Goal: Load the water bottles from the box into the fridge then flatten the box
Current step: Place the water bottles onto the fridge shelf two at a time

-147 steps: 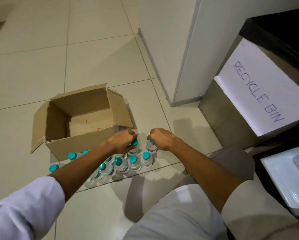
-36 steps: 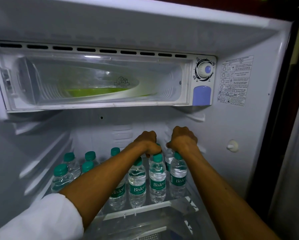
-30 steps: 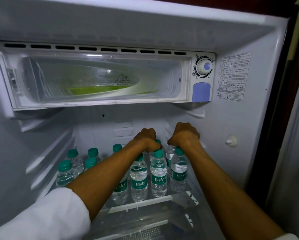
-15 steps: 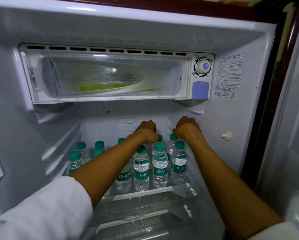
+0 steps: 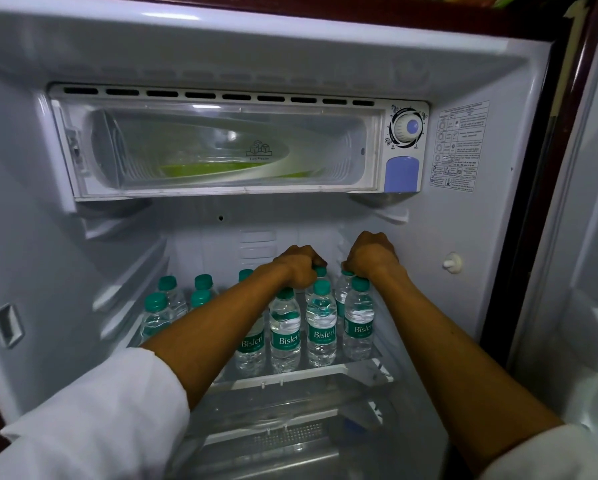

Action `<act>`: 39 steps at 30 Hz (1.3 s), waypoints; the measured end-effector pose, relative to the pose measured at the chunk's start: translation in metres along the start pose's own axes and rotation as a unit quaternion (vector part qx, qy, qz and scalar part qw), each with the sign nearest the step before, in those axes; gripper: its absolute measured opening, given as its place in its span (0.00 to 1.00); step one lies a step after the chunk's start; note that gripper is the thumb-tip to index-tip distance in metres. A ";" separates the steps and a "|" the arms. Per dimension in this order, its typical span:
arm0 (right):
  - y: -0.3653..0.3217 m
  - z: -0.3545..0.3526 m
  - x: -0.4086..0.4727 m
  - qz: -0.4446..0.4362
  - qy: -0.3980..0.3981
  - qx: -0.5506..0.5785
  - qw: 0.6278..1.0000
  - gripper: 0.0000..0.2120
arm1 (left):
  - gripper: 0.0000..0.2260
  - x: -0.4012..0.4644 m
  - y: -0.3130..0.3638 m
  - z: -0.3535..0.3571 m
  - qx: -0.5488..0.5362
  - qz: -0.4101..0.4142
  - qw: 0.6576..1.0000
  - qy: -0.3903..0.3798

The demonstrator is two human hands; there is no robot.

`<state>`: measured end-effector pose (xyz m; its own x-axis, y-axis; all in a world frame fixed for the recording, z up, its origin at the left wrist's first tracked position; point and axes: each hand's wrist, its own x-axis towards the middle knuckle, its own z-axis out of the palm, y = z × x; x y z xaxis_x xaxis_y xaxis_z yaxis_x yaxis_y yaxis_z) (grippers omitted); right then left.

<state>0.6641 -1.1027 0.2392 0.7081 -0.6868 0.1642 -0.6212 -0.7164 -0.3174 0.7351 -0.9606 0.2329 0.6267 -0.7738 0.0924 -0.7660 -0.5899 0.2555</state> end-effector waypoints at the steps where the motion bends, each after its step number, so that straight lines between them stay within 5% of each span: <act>1: 0.000 0.000 0.000 -0.001 0.000 -0.001 1.000 0.26 | 0.21 -0.001 0.000 0.001 0.001 0.002 1.000 0.000; 13: -0.002 0.001 -0.025 -0.085 0.100 0.063 0.989 0.25 | 0.21 -0.030 -0.013 -0.012 0.000 0.000 0.997 0.078; 17: -0.014 0.001 -0.054 -0.173 0.158 0.108 0.966 0.23 | 0.25 -0.069 -0.018 -0.019 0.066 0.011 0.990 0.120; 22: -0.027 0.015 -0.095 -0.303 0.132 0.081 0.940 0.25 | 0.31 -0.131 -0.028 -0.021 0.197 0.017 0.969 0.149; 32: -0.054 0.073 -0.189 -0.503 0.162 0.128 0.840 0.25 | 0.39 -0.253 -0.053 0.007 0.226 0.032 0.954 0.192; 39: -0.073 0.147 -0.246 -0.632 0.175 0.201 0.727 0.17 | 0.34 -0.339 -0.086 0.041 0.267 0.069 0.941 0.198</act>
<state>0.5845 -0.8632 0.0841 0.4555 0.4507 0.7677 0.6514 -0.7565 0.0575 0.5833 -0.6570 0.1403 0.4384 -0.7675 0.4677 -0.7410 -0.6031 -0.2952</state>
